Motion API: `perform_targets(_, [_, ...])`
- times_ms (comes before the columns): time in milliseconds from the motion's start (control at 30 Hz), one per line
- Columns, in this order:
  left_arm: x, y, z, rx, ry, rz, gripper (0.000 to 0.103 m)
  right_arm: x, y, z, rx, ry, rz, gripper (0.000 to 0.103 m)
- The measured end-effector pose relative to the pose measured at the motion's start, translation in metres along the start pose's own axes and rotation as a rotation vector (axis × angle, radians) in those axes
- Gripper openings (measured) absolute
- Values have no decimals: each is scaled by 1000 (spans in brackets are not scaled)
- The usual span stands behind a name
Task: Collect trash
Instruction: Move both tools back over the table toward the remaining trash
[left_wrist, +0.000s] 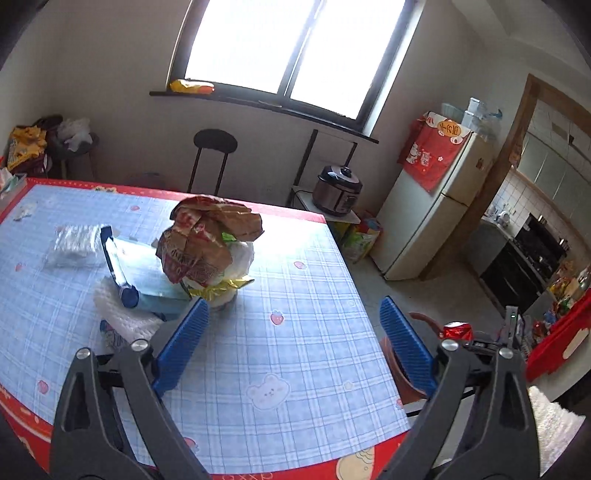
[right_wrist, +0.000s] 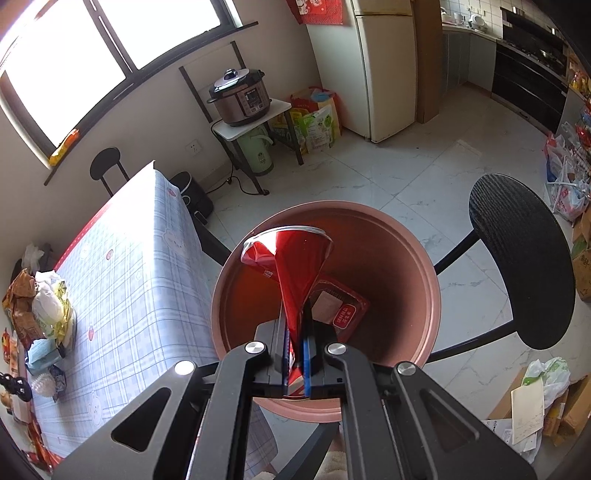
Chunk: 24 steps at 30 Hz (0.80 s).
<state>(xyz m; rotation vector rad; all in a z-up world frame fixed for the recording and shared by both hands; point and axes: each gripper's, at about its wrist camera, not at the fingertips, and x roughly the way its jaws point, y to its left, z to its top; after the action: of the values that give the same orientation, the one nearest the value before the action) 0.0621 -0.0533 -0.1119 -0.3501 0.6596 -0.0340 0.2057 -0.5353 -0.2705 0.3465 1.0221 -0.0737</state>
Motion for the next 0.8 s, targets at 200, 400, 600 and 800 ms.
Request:
perform_targets(200, [-11, 6, -2, -33, -26, 15, 88, 5, 8, 2, -5, 16, -18, 6])
perform_targets(400, [-15, 1, -2, -6, -85, 58, 97, 2, 7, 6, 11, 10, -25, 9])
perform_targets(600, [-7, 11, 0, -66, -80, 34, 97, -20, 8, 8, 7, -57, -24, 49])
perform_targets(800, [-4, 18, 6, -50, -75, 65, 97, -50, 28, 7, -36, -135, 20, 93])
